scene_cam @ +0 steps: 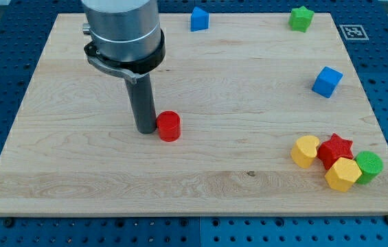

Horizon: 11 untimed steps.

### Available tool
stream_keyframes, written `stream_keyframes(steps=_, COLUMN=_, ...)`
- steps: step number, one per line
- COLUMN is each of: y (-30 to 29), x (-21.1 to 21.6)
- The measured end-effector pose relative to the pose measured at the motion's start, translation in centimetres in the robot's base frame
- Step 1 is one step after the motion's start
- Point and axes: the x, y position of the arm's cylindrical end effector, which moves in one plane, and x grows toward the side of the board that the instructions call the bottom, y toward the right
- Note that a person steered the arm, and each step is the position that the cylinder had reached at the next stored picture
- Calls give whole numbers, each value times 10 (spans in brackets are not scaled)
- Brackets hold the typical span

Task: Move red circle towards the bottom center

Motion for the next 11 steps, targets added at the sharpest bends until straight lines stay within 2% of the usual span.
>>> stream_keyframes(steps=2, y=-17, x=-1)
stream_keyframes(steps=4, y=-22, x=-24)
stream_keyframes(steps=6, y=6, x=-22)
stream_keyframes(steps=11, y=86, x=25)
